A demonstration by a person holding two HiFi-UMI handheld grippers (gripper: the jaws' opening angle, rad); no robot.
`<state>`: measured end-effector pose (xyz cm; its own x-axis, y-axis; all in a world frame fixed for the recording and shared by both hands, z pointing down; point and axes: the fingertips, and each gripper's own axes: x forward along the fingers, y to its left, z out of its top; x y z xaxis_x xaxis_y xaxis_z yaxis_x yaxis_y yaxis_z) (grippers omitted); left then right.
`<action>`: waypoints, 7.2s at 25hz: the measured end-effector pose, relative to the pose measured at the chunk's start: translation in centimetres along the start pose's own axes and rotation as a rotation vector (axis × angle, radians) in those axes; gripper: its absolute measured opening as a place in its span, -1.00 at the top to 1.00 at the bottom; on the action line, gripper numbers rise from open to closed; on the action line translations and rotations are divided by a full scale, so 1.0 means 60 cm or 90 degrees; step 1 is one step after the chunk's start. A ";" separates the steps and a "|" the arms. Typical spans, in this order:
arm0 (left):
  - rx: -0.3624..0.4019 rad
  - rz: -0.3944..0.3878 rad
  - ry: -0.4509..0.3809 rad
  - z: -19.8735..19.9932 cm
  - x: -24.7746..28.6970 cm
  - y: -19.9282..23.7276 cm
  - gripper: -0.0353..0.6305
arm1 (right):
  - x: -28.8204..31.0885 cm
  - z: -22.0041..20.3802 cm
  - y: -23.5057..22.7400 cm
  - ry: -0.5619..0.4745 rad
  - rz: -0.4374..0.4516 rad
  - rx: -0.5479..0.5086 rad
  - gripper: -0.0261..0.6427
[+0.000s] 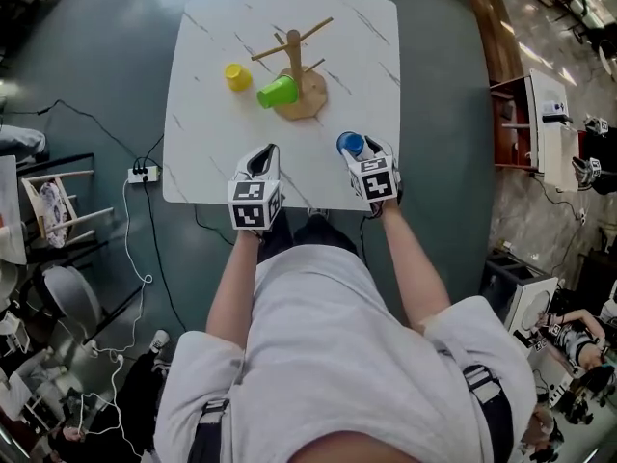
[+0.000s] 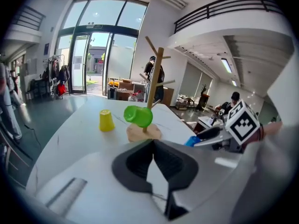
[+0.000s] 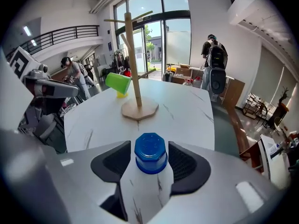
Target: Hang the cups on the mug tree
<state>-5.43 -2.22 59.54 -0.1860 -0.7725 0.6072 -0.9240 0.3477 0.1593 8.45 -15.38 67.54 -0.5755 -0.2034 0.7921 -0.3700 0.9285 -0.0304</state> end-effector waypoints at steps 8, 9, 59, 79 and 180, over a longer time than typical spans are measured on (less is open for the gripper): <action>-0.012 0.024 -0.015 0.004 -0.021 0.006 0.88 | 0.010 -0.007 0.006 0.021 0.008 -0.015 0.27; -0.013 0.026 -0.016 0.004 -0.022 0.007 0.88 | 0.009 -0.005 0.006 0.019 0.010 -0.016 0.27; 0.009 0.062 -0.036 0.099 0.013 0.062 0.88 | -0.007 0.338 -0.065 -0.220 0.100 0.110 0.28; -0.024 0.142 -0.038 0.102 -0.019 0.156 0.88 | 0.080 0.389 -0.035 -0.202 0.137 0.108 0.25; 0.239 -0.185 0.043 0.197 0.228 0.301 0.27 | -0.028 0.186 0.186 -0.138 -0.173 0.279 0.92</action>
<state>-28.63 -12.78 61.55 0.1079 -0.7687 0.6305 -0.9937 -0.1024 0.0452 -2.81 -8.16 59.06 -0.5375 -0.5194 0.6643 -0.7677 0.6273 -0.1308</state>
